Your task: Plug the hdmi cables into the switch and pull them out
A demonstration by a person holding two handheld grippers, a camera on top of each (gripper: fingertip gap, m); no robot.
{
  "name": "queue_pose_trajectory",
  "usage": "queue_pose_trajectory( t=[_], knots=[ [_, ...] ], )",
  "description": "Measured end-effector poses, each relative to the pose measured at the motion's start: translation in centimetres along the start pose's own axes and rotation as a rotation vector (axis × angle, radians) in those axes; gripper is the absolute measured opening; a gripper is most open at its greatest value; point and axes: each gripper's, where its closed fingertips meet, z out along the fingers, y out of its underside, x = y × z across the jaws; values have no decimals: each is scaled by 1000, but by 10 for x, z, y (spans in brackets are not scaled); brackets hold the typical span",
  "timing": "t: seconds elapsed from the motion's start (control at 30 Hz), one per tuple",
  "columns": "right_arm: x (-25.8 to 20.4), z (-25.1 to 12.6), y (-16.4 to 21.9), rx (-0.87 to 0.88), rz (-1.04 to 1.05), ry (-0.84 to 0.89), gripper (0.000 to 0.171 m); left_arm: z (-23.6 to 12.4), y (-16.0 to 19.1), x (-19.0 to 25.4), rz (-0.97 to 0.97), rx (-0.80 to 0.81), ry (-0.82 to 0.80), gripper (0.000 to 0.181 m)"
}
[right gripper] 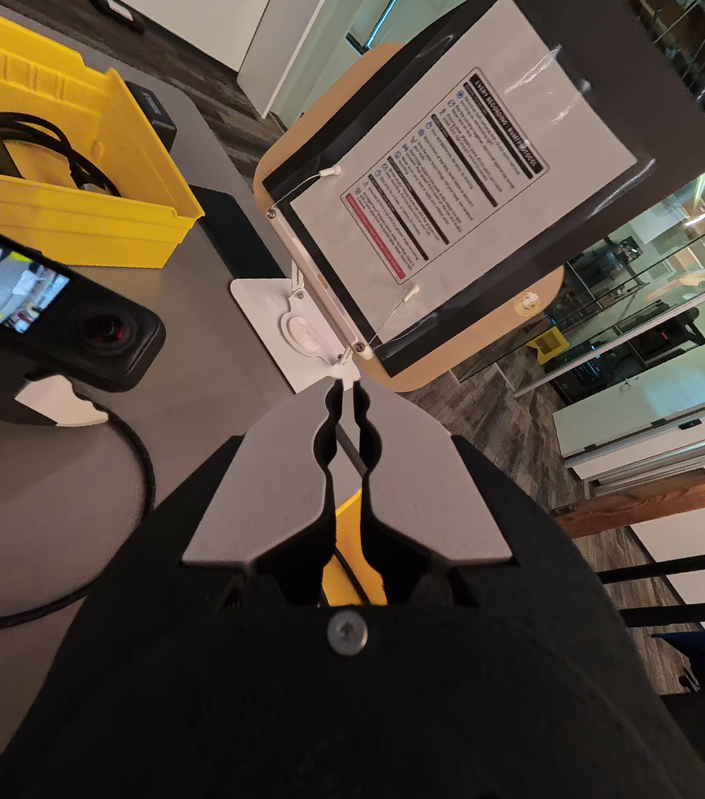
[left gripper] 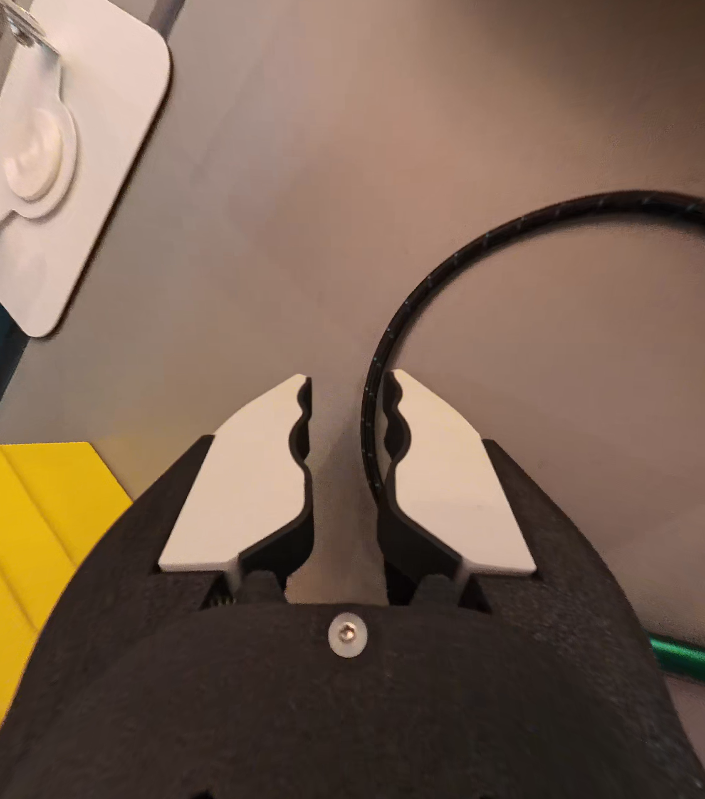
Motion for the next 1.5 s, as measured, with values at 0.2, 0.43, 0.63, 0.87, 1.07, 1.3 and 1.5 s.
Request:
queue_pose_trajectory(
  t=[0.2,0.43,0.63,0.87,1.07,1.3,1.5],
  knots=[
    [7,0,1,11,6,22,5,-71,-34,-31,-48,214,-27,33],
    [18,-12,-2,42,28,42,5,-189,11,-168,-110,470,-333,41],
    [23,-14,3,41,47,39,5,-130,65,-224,244,213,-205,30],
    [32,-22,4,47,50,69,5,-64,133,-227,624,-22,-115,27],
    [39,-23,11,16,39,99,5,-38,142,-211,713,-64,38,36],
    [37,-16,19,-20,11,88,5,-15,142,-212,851,-47,73,43],
    [31,-5,24,-47,0,64,5,1,159,-223,843,-197,37,48]
  ],
)
